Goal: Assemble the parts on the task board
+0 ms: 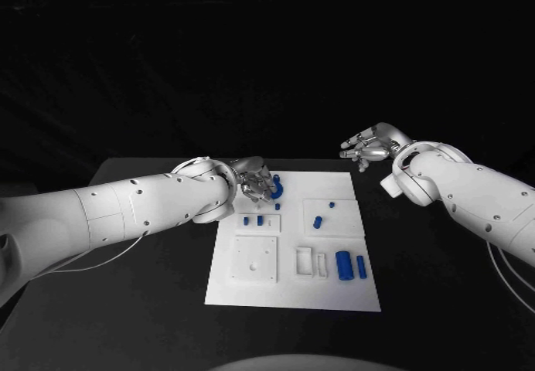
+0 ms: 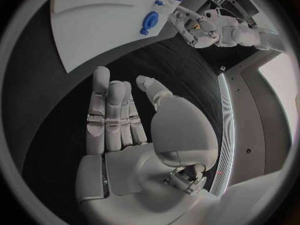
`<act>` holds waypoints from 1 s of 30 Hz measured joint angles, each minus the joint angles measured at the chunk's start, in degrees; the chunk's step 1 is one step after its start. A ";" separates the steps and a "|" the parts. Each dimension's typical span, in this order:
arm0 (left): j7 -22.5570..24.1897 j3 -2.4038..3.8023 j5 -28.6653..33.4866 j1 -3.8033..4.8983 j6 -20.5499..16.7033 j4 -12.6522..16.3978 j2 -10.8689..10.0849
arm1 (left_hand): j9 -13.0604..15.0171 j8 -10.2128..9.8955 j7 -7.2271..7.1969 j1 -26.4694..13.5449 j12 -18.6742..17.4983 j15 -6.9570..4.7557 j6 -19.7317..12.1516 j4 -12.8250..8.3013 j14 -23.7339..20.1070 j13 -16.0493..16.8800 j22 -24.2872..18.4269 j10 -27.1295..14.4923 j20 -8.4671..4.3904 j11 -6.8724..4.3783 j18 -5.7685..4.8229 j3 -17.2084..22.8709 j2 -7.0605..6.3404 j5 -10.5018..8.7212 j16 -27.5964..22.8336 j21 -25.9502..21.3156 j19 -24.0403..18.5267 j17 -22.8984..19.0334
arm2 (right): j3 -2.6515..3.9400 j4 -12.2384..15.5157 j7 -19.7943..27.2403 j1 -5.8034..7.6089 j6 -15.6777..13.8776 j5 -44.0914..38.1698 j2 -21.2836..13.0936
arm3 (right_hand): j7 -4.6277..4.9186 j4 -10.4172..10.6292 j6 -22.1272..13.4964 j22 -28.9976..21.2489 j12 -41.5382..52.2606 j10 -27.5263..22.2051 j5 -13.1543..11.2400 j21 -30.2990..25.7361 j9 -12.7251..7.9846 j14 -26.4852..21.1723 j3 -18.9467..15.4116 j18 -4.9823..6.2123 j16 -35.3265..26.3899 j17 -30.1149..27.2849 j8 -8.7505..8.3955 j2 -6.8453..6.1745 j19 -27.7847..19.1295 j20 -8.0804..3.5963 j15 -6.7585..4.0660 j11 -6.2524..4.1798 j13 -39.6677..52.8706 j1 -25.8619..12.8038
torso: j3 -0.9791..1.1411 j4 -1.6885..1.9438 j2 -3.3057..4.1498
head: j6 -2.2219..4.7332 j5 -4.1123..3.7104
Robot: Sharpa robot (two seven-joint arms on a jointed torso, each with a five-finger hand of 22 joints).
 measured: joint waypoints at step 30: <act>6.59 -0.08 -14.27 -3.36 -3.64 -4.44 2.88 | -3.64 0.00 -0.04 0.42 0.00 0.33 0.39 -1.06 1.95 -0.02 0.35 -7.21 0.81 1.31 0.88 -0.05 -0.87 0.00 -8.73 -0.38 -0.82 -2.27 | 0.00 -1.04 10.86 0.01 -7.58 19.56 0.49 | 3.00 -1.24 -2.57 -62.81 -42.02 0.28 2.02 -0.68 -0.24 -9.04 12.92 0.01 -42.38 -42.83 0.00 -0.60 -25.88 11.37 10.08 7.79 -29.00 -1.96 | 0.01 -0.09 0.00 | 0.08 -0.74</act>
